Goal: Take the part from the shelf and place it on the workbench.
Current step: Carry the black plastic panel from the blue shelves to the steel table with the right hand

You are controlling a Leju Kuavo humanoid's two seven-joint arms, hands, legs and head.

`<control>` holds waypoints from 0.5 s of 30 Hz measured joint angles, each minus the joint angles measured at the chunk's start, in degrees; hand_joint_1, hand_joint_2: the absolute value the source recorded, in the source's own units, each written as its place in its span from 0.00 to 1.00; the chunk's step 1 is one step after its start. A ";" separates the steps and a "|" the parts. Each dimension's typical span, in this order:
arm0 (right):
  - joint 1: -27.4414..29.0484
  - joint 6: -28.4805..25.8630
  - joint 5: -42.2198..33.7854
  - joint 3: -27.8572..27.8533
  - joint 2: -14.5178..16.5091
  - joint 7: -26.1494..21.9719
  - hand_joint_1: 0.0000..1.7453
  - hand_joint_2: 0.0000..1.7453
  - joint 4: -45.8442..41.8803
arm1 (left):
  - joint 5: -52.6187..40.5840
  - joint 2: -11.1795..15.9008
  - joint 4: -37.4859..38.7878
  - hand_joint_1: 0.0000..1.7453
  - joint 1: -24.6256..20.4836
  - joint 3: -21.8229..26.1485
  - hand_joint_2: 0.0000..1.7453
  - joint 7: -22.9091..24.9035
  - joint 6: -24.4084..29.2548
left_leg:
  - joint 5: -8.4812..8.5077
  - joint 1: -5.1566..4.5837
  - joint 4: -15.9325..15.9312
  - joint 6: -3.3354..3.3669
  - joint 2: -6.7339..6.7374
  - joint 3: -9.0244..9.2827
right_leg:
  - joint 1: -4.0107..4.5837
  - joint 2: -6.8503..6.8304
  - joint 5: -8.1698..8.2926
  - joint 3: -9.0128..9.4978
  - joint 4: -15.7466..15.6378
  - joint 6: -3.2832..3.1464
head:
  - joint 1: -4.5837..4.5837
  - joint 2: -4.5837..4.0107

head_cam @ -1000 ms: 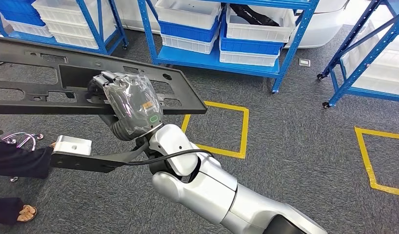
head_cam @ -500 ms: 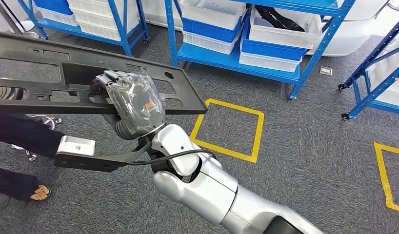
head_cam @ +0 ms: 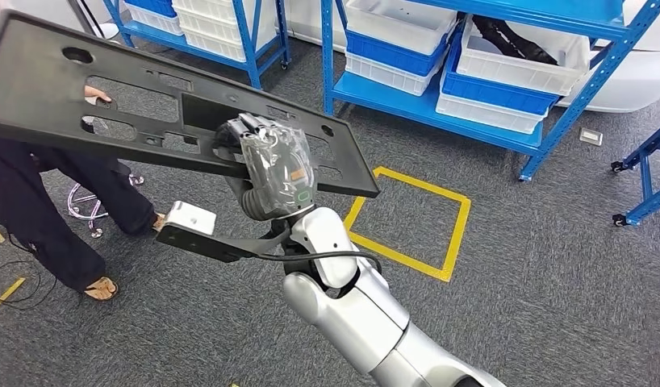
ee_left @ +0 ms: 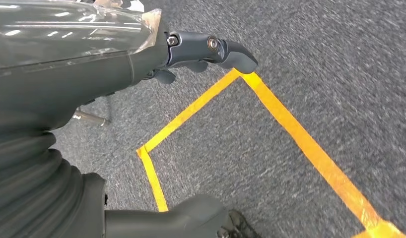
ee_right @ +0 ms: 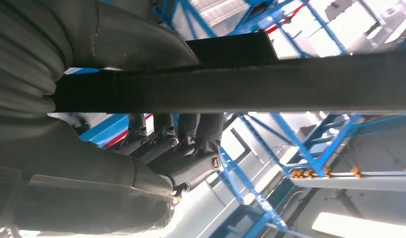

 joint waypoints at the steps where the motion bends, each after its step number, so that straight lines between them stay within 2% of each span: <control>1: 0.83 0.37 1.17 -1.38 0.03 -0.51 1.00 1.00 -0.37 | -0.02 0.05 0.00 0.00 0.03 -0.01 1.00 -0.44 -0.23 | -0.18 0.05 0.23 -0.28 0.30 -0.24 | -0.15 -0.42 0.23 0.05 -0.12 -0.36 | -0.01 0.00; 3: 2.26 1.00 2.79 -4.16 0.04 -1.35 1.00 1.00 -1.23 | 0.04 0.16 0.00 0.00 -0.03 -0.02 1.00 -1.06 -0.49 | -2.58 0.05 3.78 -0.70 2.24 -1.90 | -0.51 -1.47 0.56 0.14 -0.36 -1.02 | -0.28 0.00; 5: 3.37 1.35 3.40 -6.32 0.01 -1.75 1.00 1.00 -1.84 | 0.13 0.20 0.00 0.00 -0.09 -0.02 1.00 -1.28 -0.56 | -6.50 0.03 11.29 -1.11 4.22 -5.08 | -0.22 -2.56 0.60 0.08 -0.34 -1.25 | -0.54 0.00; 6: 3.85 1.45 3.50 -7.03 0.01 -1.80 1.00 1.00 -1.99 | 0.14 0.24 0.00 0.00 -0.08 -0.01 1.00 -1.32 -0.56 | -7.67 0.06 14.48 -1.27 4.56 -6.40 | -0.11 -3.08 0.60 0.05 -0.32 -1.25 | -0.53 0.00; 7: 4.28 1.55 3.67 -7.56 0.01 -1.84 1.00 1.00 -2.11 | 0.13 0.26 0.00 0.00 -0.07 -0.01 1.00 -1.39 -0.61 | -7.85 0.08 15.92 -1.36 4.77 -6.88 | -0.04 -3.60 0.59 0.02 -0.30 -1.24 | -0.55 0.00; 8: 4.67 1.70 3.98 -8.03 0.01 -1.86 1.00 1.00 -2.28 | 0.09 0.31 -0.01 0.00 -0.06 -0.01 1.00 -1.55 -0.79 | -7.01 0.09 15.09 -1.37 4.97 -6.25 | -0.02 -4.08 0.57 0.02 -0.29 -1.23 | -0.55 0.00; 9: 5.01 1.86 4.36 -8.49 0.01 -1.89 1.00 1.00 -2.51 | 0.01 0.36 -0.01 0.00 -0.07 -0.02 1.00 -1.78 -1.10 | -5.54 0.11 12.48 -1.32 5.27 -4.73 | -0.01 -4.48 0.54 0.05 -0.28 -1.22 | -0.55 0.00; 11: 5.81 2.27 5.28 -9.85 0.01 -2.25 1.00 1.00 -3.47 | -0.42 0.45 -0.02 0.00 -0.20 -0.19 1.00 -2.41 -2.23 | -2.70 -0.09 4.84 -1.04 7.03 -0.52 | 0.31 -5.21 0.40 0.05 -0.20 -1.08 | -0.57 0.00; 12: 6.32 2.41 5.58 -10.73 -0.02 -2.61 1.00 1.00 -4.03 | -0.73 0.47 -0.02 0.00 -0.30 -0.31 1.00 -2.68 -2.87 | -2.03 -0.27 2.32 -0.78 7.72 0.76 | 0.56 -5.56 0.34 -0.01 -0.18 -0.95 | -0.49 0.00; 13: 6.98 2.51 5.76 -11.77 -0.04 -3.17 1.00 1.00 -4.61 | -1.17 0.49 -0.02 0.00 -0.36 -0.48 1.00 -2.89 -3.57 | -1.76 -0.51 0.75 -0.48 8.15 1.47 | 0.81 -5.96 0.29 -0.08 -0.18 -0.81 | -0.42 0.00; 15: 8.68 2.49 5.17 -13.99 -0.07 -4.63 1.00 1.00 -5.59 | -2.57 0.55 -0.02 0.00 -0.32 -1.08 1.00 -2.61 -4.57 | -1.63 -0.79 0.34 0.28 7.37 1.32 | 1.00 -6.82 0.25 -0.02 -0.34 -0.49 | -0.28 0.00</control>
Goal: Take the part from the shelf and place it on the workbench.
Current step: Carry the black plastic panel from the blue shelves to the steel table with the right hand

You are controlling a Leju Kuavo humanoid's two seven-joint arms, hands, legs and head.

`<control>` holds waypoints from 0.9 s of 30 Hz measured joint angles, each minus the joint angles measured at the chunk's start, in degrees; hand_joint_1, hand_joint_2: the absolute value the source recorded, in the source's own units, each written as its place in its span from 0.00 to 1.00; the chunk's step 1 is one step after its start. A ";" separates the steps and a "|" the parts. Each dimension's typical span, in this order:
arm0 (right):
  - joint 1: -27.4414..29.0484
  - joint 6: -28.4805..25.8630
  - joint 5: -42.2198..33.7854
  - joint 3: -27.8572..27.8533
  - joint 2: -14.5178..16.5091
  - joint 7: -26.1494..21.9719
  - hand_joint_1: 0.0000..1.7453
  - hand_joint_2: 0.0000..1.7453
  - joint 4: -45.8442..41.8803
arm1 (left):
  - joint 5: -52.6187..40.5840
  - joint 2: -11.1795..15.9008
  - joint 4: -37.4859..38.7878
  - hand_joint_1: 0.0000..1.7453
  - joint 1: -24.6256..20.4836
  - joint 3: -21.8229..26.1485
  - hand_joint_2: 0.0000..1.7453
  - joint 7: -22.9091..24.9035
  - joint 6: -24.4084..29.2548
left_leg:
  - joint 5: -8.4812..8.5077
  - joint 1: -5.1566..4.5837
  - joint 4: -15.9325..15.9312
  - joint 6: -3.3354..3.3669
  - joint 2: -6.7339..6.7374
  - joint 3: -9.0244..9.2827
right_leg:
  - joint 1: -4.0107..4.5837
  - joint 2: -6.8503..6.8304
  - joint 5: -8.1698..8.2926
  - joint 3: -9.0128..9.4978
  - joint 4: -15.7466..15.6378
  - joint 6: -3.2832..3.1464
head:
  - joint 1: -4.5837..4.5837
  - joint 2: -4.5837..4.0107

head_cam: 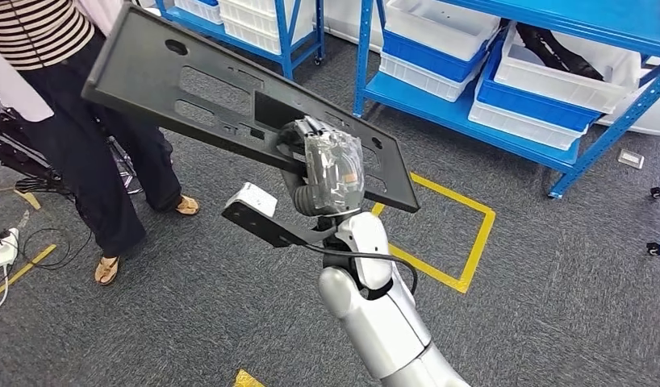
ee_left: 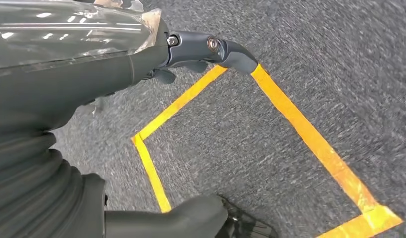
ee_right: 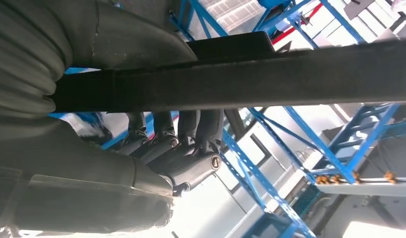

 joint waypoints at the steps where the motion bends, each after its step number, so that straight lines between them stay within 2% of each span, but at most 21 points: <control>1: 1.02 0.06 -1.16 -1.19 -0.02 -1.12 1.00 1.00 -0.46 | -1.07 0.02 0.00 0.00 0.07 -0.50 1.00 0.70 -0.26 | 0.20 0.04 -0.24 0.41 -0.45 0.02 | -0.06 0.12 -0.26 -0.09 0.18 0.23 | 0.00 0.00; 3: 3.21 1.63 -7.27 -3.80 -0.18 -4.93 1.00 1.00 -1.31 | -3.84 0.13 0.00 0.00 0.12 -1.91 1.00 3.14 -0.28 | 0.68 0.30 -0.74 1.31 -1.35 0.08 | -0.23 1.90 -2.22 -1.49 3.34 0.38 | 0.09 0.00; 5: 5.76 4.48 -15.86 -6.37 -0.80 -9.59 1.00 1.00 -1.75 | -5.90 0.22 0.00 0.00 0.11 -3.49 1.00 5.69 -0.13 | 0.93 0.38 -0.82 1.81 -2.37 -0.12 | -0.45 3.90 -5.54 -4.89 10.73 0.07 | 0.21 0.00; 6: 7.26 5.48 -19.20 -7.54 -1.24 -11.39 1.00 1.00 -1.81 | -6.29 0.21 0.00 0.00 0.14 -4.09 1.00 6.58 -0.02 | 1.00 0.38 -0.82 1.92 -2.99 -0.25 | -0.50 4.25 -6.82 -6.56 14.35 0.06 | 0.26 0.00; 7: 8.84 6.02 -21.41 -8.61 -1.67 -12.75 1.00 1.00 -1.81 | -6.39 0.14 0.00 0.00 0.23 -4.53 1.00 7.18 0.11 | 1.07 0.37 -0.81 1.96 -3.64 -0.36 | -0.53 4.39 -7.33 -7.51 16.39 0.24 | 0.28 0.00; 8: 10.33 6.19 -22.79 -9.56 -2.02 -13.74 1.00 1.00 -1.81 | -6.41 0.03 0.00 0.00 0.36 -4.81 1.00 7.53 0.23 | 1.14 0.38 -0.78 1.95 -4.27 -0.44 | -0.59 4.47 -6.97 -7.43 16.24 0.59 | 0.33 0.00; 9: 11.54 6.23 -23.42 -10.28 -2.26 -14.36 1.00 1.00 -1.81 | -6.42 -0.10 0.00 0.00 0.50 -5.01 1.00 7.70 0.30 | 1.22 0.40 -0.76 1.88 -4.87 -0.47 | -0.69 4.63 -5.75 -6.17 13.70 1.03 | 0.33 0.00; 11: 13.01 6.93 -24.76 -11.33 -2.52 -15.10 1.00 1.00 -1.82 | -6.45 -0.30 0.00 0.00 0.62 -5.34 1.00 7.94 0.37 | 1.38 0.32 -0.60 1.52 -5.91 -0.59 | -1.03 6.10 -2.64 -2.17 5.44 1.65 | 0.40 0.00; 12: 13.44 8.07 -26.52 -11.81 -2.58 -15.53 1.00 1.00 -1.86 | -6.50 -0.36 0.00 0.00 0.60 -5.50 1.00 8.22 0.51 | 1.43 0.24 -0.51 1.26 -6.31 -0.67 | -1.12 6.76 -1.52 -0.73 2.35 1.60 | 0.40 0.00; 13: 13.95 9.71 -29.18 -12.38 -2.62 -16.18 1.00 1.00 -1.90 | -6.56 -0.40 0.00 0.00 0.59 -5.67 1.00 8.59 0.83 | 1.49 0.15 -0.46 0.96 -6.64 -0.76 | -1.10 7.28 -0.94 0.05 0.69 1.39 | 0.39 0.00; 15: 15.43 13.02 -35.54 -13.90 -2.81 -17.94 1.00 1.00 -1.99 | -6.37 -0.58 0.00 0.00 0.70 -5.91 1.00 9.36 2.10 | 1.73 0.21 -0.59 0.30 -7.30 -0.91 | -0.97 6.74 -0.50 0.33 0.25 0.70 | 0.36 0.00; 16: 16.34 13.98 -37.95 -14.78 -2.98 -18.82 1.00 1.00 -1.99 | -6.01 -0.72 0.00 0.00 0.82 -5.95 1.00 9.58 2.96 | 1.70 0.32 -0.50 0.04 -7.20 -1.07 | -1.09 6.31 -0.30 0.47 0.17 0.37 | 0.36 0.00; 17: 17.21 14.44 -39.57 -15.74 -3.22 -19.67 1.00 1.00 -1.93 | -5.45 -0.93 0.00 0.00 0.92 -5.91 1.00 9.70 3.88 | 1.17 0.37 0.19 -0.19 -6.48 -1.47 | -1.25 5.83 -0.08 0.54 0.07 0.02 | 0.30 0.00; 18: 18.00 14.56 -40.57 -16.72 -3.56 -20.53 1.00 1.00 -1.79 | -4.92 -1.15 0.00 0.00 1.00 -5.82 1.00 9.75 4.71 | -0.05 0.40 1.99 -0.40 -5.44 -2.32 | -1.42 5.30 0.10 0.55 -0.03 -0.34 | 0.18 0.00; 20: 19.22 14.34 -41.77 -18.65 -4.50 -22.42 1.00 1.00 -1.10 | -4.23 -1.64 0.01 0.00 1.07 -5.56 1.00 9.93 5.94 | -4.02 0.43 8.95 -0.78 -3.27 -5.42 | -1.30 4.23 0.20 0.43 -0.06 -0.77 | 0.00 0.00; 21: 19.70 14.17 -42.47 -19.54 -5.09 -23.55 1.00 1.00 -0.61 | -4.13 -1.84 0.01 0.00 1.09 -5.42 1.00 10.15 6.26 | -5.72 0.50 12.88 -0.97 -2.85 -7.16 | -1.21 3.62 0.19 0.35 -0.05 -0.86 | -0.01 0.00; 22: 20.11 14.11 -43.35 -20.32 -5.69 -24.76 1.00 1.00 -0.15 | -4.08 -2.03 0.02 0.00 1.13 -5.28 1.00 10.40 6.51 | -6.54 0.54 15.49 -1.08 -2.62 -8.28 | -1.15 3.03 0.18 0.29 -0.04 -0.89 | 0.02 0.00; 23: 20.45 14.19 -44.37 -21.02 -6.24 -26.01 1.00 1.00 0.20 | -4.09 -2.17 0.02 0.00 1.19 -5.15 1.00 10.64 6.69 | -6.31 0.57 16.02 -1.13 -2.46 -8.35 | -1.13 2.49 0.17 0.27 -0.03 -0.88 | 0.01 0.00; 24: 20.70 14.45 -45.55 -21.62 -6.73 -27.25 1.00 1.00 0.40 | -4.18 -2.26 0.02 0.00 1.26 -5.03 1.00 10.81 6.78 | -5.09 0.59 14.18 -1.09 -2.22 -7.21 | -1.12 2.02 0.16 0.28 -0.03 -0.87 | 0.01 0.00; 26: 20.93 15.39 -47.99 -22.42 -7.57 -29.12 1.00 1.00 0.33 | -4.38 -2.37 0.02 0.00 1.29 -4.88 1.00 10.91 6.62 | -1.95 0.47 6.23 -0.79 -0.49 -2.69 | -0.97 1.29 0.03 0.37 0.00 -0.69 | -0.02 0.00; 27: 21.02 16.00 -49.25 -22.69 -7.97 -29.75 1.00 1.00 0.11 | -4.47 -2.40 0.02 0.00 1.23 -4.84 1.00 10.92 6.41 | -0.94 0.32 2.86 -0.51 0.34 -0.83 | -0.76 0.98 -0.08 0.38 0.03 -0.50 | 0.02 0.00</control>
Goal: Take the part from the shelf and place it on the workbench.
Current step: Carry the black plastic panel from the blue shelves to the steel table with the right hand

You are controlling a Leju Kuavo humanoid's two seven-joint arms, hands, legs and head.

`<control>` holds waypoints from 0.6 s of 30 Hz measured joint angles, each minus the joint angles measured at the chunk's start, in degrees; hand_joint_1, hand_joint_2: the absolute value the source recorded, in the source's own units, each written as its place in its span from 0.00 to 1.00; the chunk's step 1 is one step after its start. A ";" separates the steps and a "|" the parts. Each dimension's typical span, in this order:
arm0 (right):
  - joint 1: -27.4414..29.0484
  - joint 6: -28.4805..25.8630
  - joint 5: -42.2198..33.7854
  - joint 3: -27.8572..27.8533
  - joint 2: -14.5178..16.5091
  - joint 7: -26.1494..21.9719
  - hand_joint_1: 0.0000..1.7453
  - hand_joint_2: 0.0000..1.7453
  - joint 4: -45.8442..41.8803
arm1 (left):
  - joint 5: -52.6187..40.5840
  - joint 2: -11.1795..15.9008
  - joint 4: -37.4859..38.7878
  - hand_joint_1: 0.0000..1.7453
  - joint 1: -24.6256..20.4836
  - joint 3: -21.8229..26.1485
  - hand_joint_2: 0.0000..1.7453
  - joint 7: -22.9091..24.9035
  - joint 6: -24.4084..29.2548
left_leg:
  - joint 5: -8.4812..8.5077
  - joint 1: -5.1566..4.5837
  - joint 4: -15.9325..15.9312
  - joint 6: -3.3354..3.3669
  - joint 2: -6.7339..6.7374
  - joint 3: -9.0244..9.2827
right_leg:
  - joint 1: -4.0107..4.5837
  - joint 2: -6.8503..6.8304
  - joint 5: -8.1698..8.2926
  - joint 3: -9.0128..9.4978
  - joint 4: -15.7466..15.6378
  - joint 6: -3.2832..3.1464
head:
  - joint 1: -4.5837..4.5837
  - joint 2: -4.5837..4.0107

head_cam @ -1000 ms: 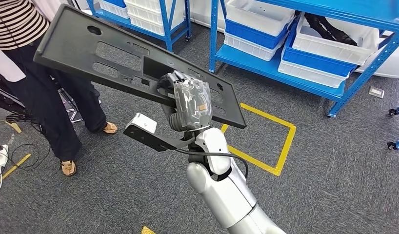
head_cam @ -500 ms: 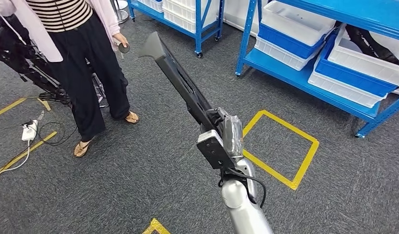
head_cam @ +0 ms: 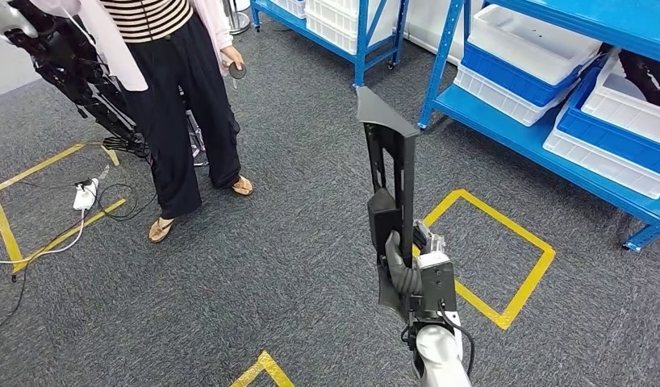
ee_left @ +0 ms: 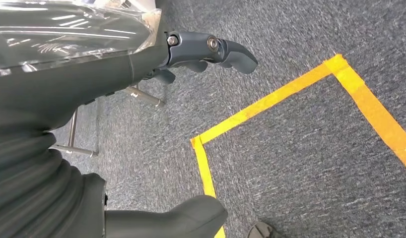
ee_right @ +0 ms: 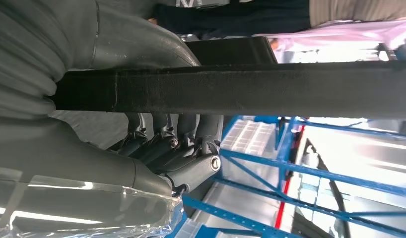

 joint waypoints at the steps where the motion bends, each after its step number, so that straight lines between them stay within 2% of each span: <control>1: 0.16 0.70 -1.24 -0.19 -0.38 -0.47 1.00 1.00 -0.31 | -0.02 -0.06 0.00 0.00 -0.06 0.02 1.00 0.05 -0.16 | 0.44 -0.19 -2.05 0.26 0.58 1.08 | 0.22 -0.32 -0.10 0.03 0.01 0.23 | 0.09 0.00; 2: 0.44 1.35 -2.30 -0.31 -0.72 -0.79 1.00 1.00 -0.63 | 0.00 -0.14 0.00 0.00 -0.10 0.05 1.00 0.11 -0.20 | 0.42 -0.43 -2.76 0.53 0.64 1.37 | 0.42 -0.68 -0.17 0.07 -0.04 0.45 | 0.19 0.00; 4: 1.30 2.27 -3.70 -0.38 -1.16 -1.09 1.00 1.00 -1.25 | 0.08 -0.34 0.00 0.00 -0.10 0.14 1.00 0.26 0.17 | 0.73 -0.53 -3.07 1.25 -0.54 1.30 | 0.51 -1.36 -0.36 0.10 -0.10 0.98 | 0.36 0.00; 6: 2.39 2.50 -4.38 -0.35 -1.40 -1.14 1.00 1.00 -1.85 | 0.11 -0.62 0.00 0.00 -0.09 0.26 1.00 0.40 0.78 | 1.23 -0.39 -3.60 2.13 -1.57 1.44 | 0.33 -0.12 -1.83 -0.68 1.97 1.26 | 0.43 0.00; 7: 3.00 2.49 -4.65 -0.34 -1.56 -1.15 1.00 1.00 -2.13 | 0.12 -0.74 0.00 0.00 -0.12 0.31 1.00 0.46 1.01 | 1.45 -0.27 -3.78 2.48 -2.10 1.49 | 0.19 1.07 -3.32 -1.84 4.71 1.16 | 0.50 0.00; 9: 4.39 2.29 -5.12 -0.38 -1.99 -1.16 1.00 1.00 -2.62 | 0.13 -0.92 0.00 0.00 -0.14 0.37 1.00 0.55 1.22 | 1.61 -0.30 -3.80 2.79 -3.36 1.31 | -0.03 2.96 -6.75 -5.40 12.71 0.83 | 0.63 0.00; 10: 5.06 2.20 -5.29 -0.41 -2.21 -1.15 1.00 1.00 -2.82 | 0.14 -1.01 0.00 0.00 -0.10 0.39 1.00 0.57 1.24 | 1.65 -0.30 -3.79 2.82 -4.08 1.24 | -0.07 3.31 -7.74 -6.86 15.79 0.93 | 0.65 0.00; 11: 5.61 2.11 -5.38 -0.46 -2.39 -1.15 1.00 1.00 -3.01 | 0.14 -1.09 0.00 0.00 -0.03 0.42 1.00 0.61 1.26 | 1.69 -0.30 -3.77 2.82 -4.80 1.18 | -0.10 3.47 -7.84 -7.43 16.96 1.24 | 0.68 0.00; 12: 5.98 2.08 -5.42 -0.49 -2.54 -1.15 1.00 1.00 -3.20 | 0.14 -1.16 0.00 0.00 0.03 0.45 1.00 0.64 1.26 | 1.74 -0.29 -3.74 2.77 -5.49 1.18 | -0.18 3.59 -6.95 -6.78 15.57 1.72 | 0.69 0.00; 14: 6.28 2.05 -5.45 -0.52 -2.74 -1.15 1.00 1.00 -3.59 | 0.14 -1.30 0.00 0.00 0.07 0.48 1.00 0.67 1.27 | 1.85 -0.30 -3.61 2.51 -6.74 1.14 | -0.62 4.73 -3.71 -3.08 7.72 2.71 | 0.74 0.00; 15: 6.34 2.02 -5.48 -0.53 -2.81 -1.14 1.00 1.00 -3.79 | 0.14 -1.35 0.00 0.00 0.06 0.48 1.00 0.67 1.26 | 1.84 -0.40 -3.43 2.26 -7.31 1.07 | -0.78 5.41 -2.28 -1.46 4.01 2.86 | 0.74 0.00; 16: 6.42 1.97 -5.53 -0.54 -2.86 -1.12 1.00 1.00 -3.96 | 0.14 -1.38 0.00 0.00 0.05 0.48 1.00 0.67 1.23 | 1.84 -0.47 -3.27 1.99 -7.73 0.98 | -0.85 5.94 -1.37 -0.43 1.58 2.79 | 0.71 0.00; 17: 6.53 1.90 -5.57 -0.56 -2.90 -1.08 1.00 1.00 -4.12 | 0.14 -1.40 0.00 0.00 0.08 0.49 1.00 0.68 1.19 | 1.85 -0.52 -3.22 1.65 -8.10 0.87 | -0.76 6.18 -0.98 -0.01 0.57 2.51 | 0.70 0.00; 18: 6.64 1.79 -5.60 -0.59 -2.91 -1.04 1.00 1.00 -4.26 | 0.14 -1.41 0.00 0.00 0.12 0.49 1.00 0.70 1.14 | 1.91 -0.51 -3.23 1.30 -8.43 0.78 | -0.54 5.78 -0.79 0.07 0.54 2.09 | 0.67 0.00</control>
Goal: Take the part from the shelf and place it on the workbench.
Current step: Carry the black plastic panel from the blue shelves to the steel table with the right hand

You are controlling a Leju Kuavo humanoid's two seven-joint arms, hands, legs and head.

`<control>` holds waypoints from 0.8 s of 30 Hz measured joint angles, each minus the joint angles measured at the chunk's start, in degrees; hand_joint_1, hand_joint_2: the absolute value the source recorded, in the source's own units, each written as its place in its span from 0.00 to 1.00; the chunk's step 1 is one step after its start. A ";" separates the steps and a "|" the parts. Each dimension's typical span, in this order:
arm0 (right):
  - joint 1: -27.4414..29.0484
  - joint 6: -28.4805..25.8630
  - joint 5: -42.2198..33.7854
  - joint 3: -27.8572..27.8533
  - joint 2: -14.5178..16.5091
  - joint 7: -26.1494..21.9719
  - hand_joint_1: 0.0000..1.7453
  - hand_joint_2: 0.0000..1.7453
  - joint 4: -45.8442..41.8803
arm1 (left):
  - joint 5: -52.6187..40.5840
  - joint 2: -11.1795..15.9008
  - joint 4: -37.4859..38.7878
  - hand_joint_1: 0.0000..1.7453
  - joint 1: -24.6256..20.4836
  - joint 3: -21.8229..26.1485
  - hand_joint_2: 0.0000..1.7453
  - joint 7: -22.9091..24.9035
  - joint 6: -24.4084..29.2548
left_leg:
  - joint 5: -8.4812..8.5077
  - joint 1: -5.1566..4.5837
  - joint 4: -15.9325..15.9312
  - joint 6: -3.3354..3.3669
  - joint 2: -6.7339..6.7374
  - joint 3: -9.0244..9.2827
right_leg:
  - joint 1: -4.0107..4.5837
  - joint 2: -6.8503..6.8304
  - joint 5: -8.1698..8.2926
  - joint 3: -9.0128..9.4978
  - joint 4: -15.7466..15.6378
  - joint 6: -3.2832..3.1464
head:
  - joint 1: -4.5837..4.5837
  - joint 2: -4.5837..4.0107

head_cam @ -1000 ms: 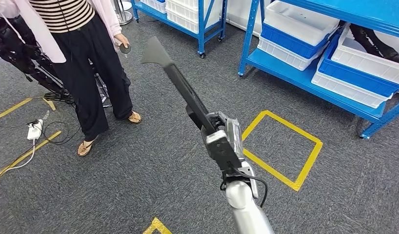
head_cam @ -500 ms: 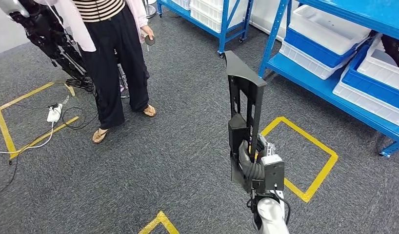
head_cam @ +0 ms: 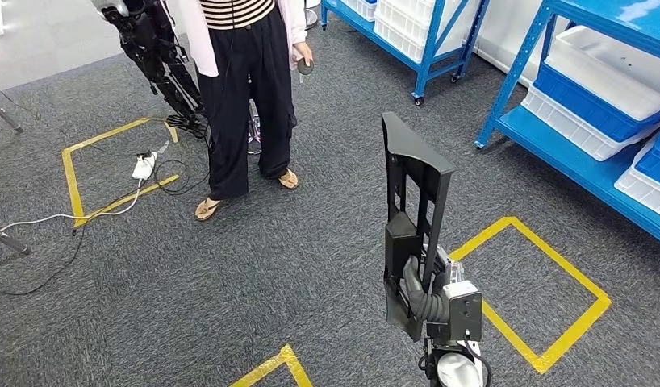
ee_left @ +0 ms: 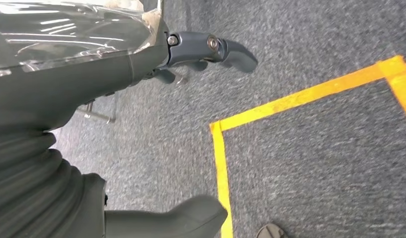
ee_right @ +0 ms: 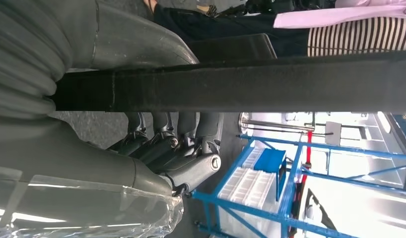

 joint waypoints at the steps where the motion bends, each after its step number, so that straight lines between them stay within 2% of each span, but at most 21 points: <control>1: 0.09 -0.10 -0.01 -0.07 0.02 0.03 1.00 1.00 -0.13 | 0.00 0.01 0.00 0.00 0.05 0.01 1.00 0.02 -0.05 | 0.09 0.15 -0.04 -0.29 -0.21 -0.15 | -0.11 -0.42 0.18 0.13 -0.04 -0.41 | -0.01 0.00; 2: 0.13 -0.20 -0.04 -0.17 0.07 0.06 1.00 1.00 -0.26 | -0.01 0.02 0.00 0.00 0.10 0.01 1.00 0.04 -0.10 | -0.17 0.19 0.30 -0.55 0.27 -0.43 | -0.21 -0.81 0.38 0.24 -0.10 -0.79 | -0.01 0.00; 3: 0.16 -0.28 -0.06 -0.30 0.12 0.07 1.00 1.00 -0.37 | -0.01 0.03 0.00 0.00 0.11 0.01 1.00 0.05 -0.16 | -1.07 0.22 1.62 -0.78 1.35 -1.10 | -0.35 -1.28 0.57 0.27 -0.18 -1.27 | -0.14 0.00; 5: 0.26 -0.32 -0.10 -0.57 0.19 0.10 1.00 1.00 -0.51 | -0.03 0.03 0.00 0.00 0.07 0.01 1.00 0.05 -0.36 | -4.69 0.20 7.84 -1.19 4.17 -3.95 | -0.24 -2.29 0.70 0.19 -0.24 -1.95 | -0.38 0.00; 6: 0.30 -0.32 -0.10 -0.68 0.22 0.10 1.00 1.00 -0.54 | -0.05 0.02 0.00 0.00 0.05 0.01 1.00 0.05 -0.43 | -6.63 0.25 11.92 -1.38 4.99 -5.84 | -0.05 -2.87 0.69 0.13 -0.24 -2.19 | -0.48 0.00; 7: 0.30 -0.28 -0.08 -0.77 0.23 0.11 1.00 1.00 -0.54 | -0.07 0.02 0.00 0.00 0.04 0.01 1.00 0.06 -0.49 | -7.84 0.28 15.20 -1.48 5.33 -7.39 | 0.12 -3.46 0.67 0.07 -0.23 -2.25 | -0.47 0.00; 8: 0.27 -0.23 -0.05 -0.85 0.27 0.12 1.00 1.00 -0.54 | -0.08 0.02 0.00 0.00 0.05 0.02 1.00 0.07 -0.51 | -8.03 0.28 16.67 -1.48 5.51 -8.06 | 0.26 -4.05 0.64 0.03 -0.22 -2.28 | -0.49 0.00; 9: 0.20 -0.16 -0.02 -0.94 0.33 0.13 1.00 1.00 -0.54 | -0.08 0.02 0.00 0.00 0.05 0.02 1.00 0.08 -0.53 | -7.12 0.27 15.79 -1.36 5.68 -7.54 | 0.37 -4.62 0.60 0.04 -0.22 -2.33 | -0.49 0.00; 10: 0.08 -0.07 0.01 -1.02 0.42 0.13 1.00 1.00 -0.52 | -0.06 0.04 0.00 0.00 0.05 0.03 1.00 0.09 -0.55 | -5.48 0.22 12.88 -1.12 5.99 -5.94 | 0.46 -5.14 0.54 0.09 -0.22 -2.38 | -0.48 0.00; 12: -0.30 0.12 0.08 -1.18 0.64 0.11 1.00 1.00 -0.49 | -0.02 0.08 0.00 0.00 -0.05 0.03 1.00 0.10 -0.56 | -2.34 -0.21 4.88 -0.33 8.04 -1.57 | 0.83 -5.99 0.36 0.16 -0.19 -2.31 | -0.49 0.00; 14: -0.61 0.25 0.18 -1.30 0.70 0.07 1.00 1.00 -0.37 | 0.01 0.08 0.00 0.00 -0.20 0.03 1.00 0.10 -0.56 | -1.33 -0.75 0.94 0.35 9.27 0.39 | 1.20 -6.76 0.17 0.14 -0.18 -2.06 | -0.44 0.00; 16: -0.74 0.29 0.24 -1.39 0.76 -0.01 1.00 1.00 -0.16 | 0.04 0.08 0.00 0.00 -0.23 0.03 1.00 0.10 -0.55 | -1.16 -0.95 0.45 0.80 8.21 0.30 | 1.36 -7.74 0.06 0.32 -0.35 -1.75 | -0.40 0.00; 17: -0.80 0.30 0.25 -1.43 0.83 -0.09 1.00 1.00 -0.04 | 0.07 0.04 0.00 0.00 -0.19 0.04 1.00 0.10 -0.54 | -0.92 -0.84 0.02 1.07 7.67 0.49 | 1.32 -7.59 -0.21 0.29 -0.13 -1.54 | -0.40 0.00; 18: -0.87 0.30 0.24 -1.48 0.87 -0.26 1.00 1.00 0.07 | 0.09 0.01 0.00 0.00 -0.18 0.05 1.00 0.10 -0.52 | -0.60 -0.67 -0.44 1.46 7.11 0.72 | 1.26 -6.72 -0.91 -0.08 0.90 -1.45 | -0.36 0.00; 19: -0.95 0.29 0.22 -1.52 0.86 -0.48 1.00 1.00 0.21 | 0.10 -0.02 0.00 0.00 -0.21 0.06 1.00 0.10 -0.50 | -0.29 -0.45 -0.88 1.80 6.51 0.97 | 1.16 -5.42 -2.14 -1.06 3.22 -1.45 | -0.27 0.00; 20: -0.99 0.28 0.20 -1.58 0.74 -0.69 1.00 1.00 0.43 | 0.11 -0.08 0.00 0.00 -0.25 0.07 1.00 0.10 -0.49 | -0.10 -0.30 -1.07 2.00 5.90 1.04 | 0.92 -3.89 -3.80 -2.78 6.90 -1.57 | -0.17 0.00; 21: -0.98 0.28 0.16 -1.66 0.60 -0.87 1.00 1.00 0.68 | 0.11 -0.10 0.00 0.00 -0.29 0.08 1.00 0.10 -0.48 | -0.01 -0.25 -1.11 2.12 5.16 0.99 | 0.74 -2.88 -5.43 -4.78 11.15 -1.62 | -0.10 0.00; 22: -0.95 0.28 0.15 -1.73 0.45 -0.95 1.00 1.00 0.95 | 0.14 -0.14 0.00 0.00 -0.28 0.08 1.00 0.10 -0.49 | 0.02 -0.24 -1.10 2.10 4.39 0.94 | 0.53 -2.46 -6.49 -6.46 14.54 -1.48 | -0.04 0.00; 23: -0.92 0.28 0.13 -1.79 0.33 -0.98 1.00 1.00 1.19 | 0.18 -0.17 0.00 0.00 -0.23 0.08 1.00 0.10 -0.49 | 0.05 -0.21 -1.08 2.05 3.68 0.92 | 0.34 -2.32 -6.73 -7.37 16.20 -1.12 | -0.05 0.00; 24: -0.90 0.28 0.10 -1.83 0.25 -0.99 1.00 1.00 1.38 | 0.21 -0.18 0.00 0.00 -0.18 0.08 1.00 0.10 -0.49 | 0.07 -0.14 -1.02 1.97 2.97 0.93 | 0.10 -2.26 -5.95 -7.17 15.43 -0.55 | -0.05 0.00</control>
